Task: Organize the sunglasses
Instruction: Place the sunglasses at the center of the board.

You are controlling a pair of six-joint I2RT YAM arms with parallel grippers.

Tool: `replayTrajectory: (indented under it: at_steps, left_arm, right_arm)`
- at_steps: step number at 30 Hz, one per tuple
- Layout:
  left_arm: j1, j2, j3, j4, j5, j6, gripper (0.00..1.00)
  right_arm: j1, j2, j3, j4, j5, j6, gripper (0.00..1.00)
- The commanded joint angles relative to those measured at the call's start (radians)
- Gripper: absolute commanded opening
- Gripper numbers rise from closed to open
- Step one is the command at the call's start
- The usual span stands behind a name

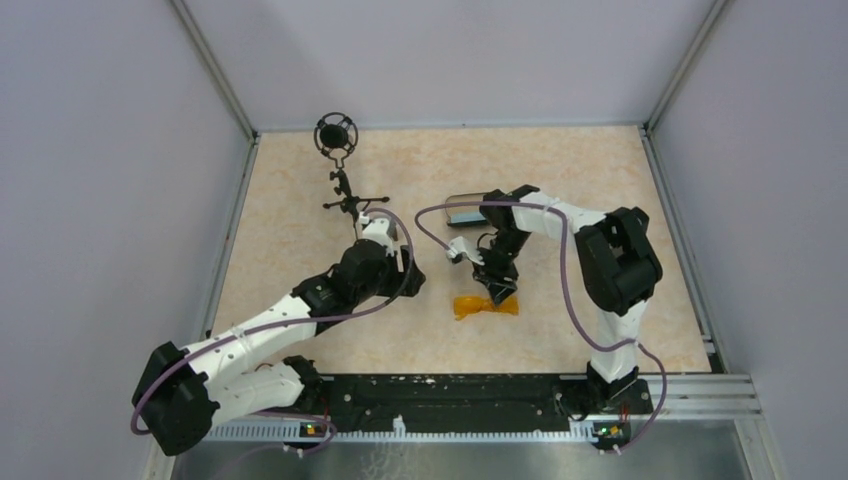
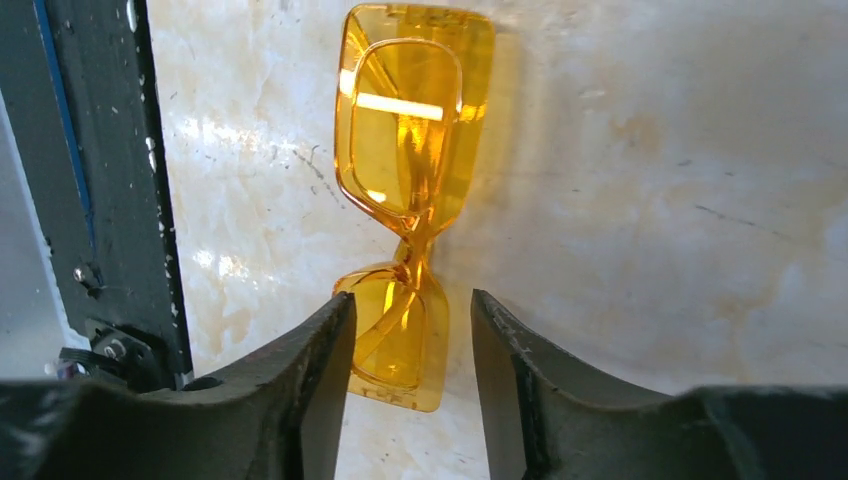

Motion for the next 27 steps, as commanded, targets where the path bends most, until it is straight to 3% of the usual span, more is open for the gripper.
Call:
replayTrajectory:
  at_steps: [1,6,12,18,27]
  left_arm:
    - [-0.002,-0.041,-0.021,0.033,0.028,0.001,0.76]
    - [-0.003,-0.058,-0.017,0.034,0.048,0.017,0.76]
    - [-0.002,-0.064,-0.022,0.052,0.044,0.02,0.76]
    - [-0.003,-0.06,-0.037,0.077,0.04,0.02,0.76]
    - [-0.004,-0.044,-0.042,0.09,0.058,0.017,0.76]
  right_arm:
    - [-0.023,-0.02,0.069,-0.034,-0.049,-0.017,0.51]
    - [-0.033,-0.184,-0.033,0.057,-0.041,0.039,0.62]
    - [-0.034,-0.409,-0.273,0.282,0.012,0.167,0.71]
    - [-0.033,-0.607,-0.487,0.484,0.079,0.215,0.96]
    - [-0.033,-0.591,-0.505,0.488,0.035,0.047,0.94]
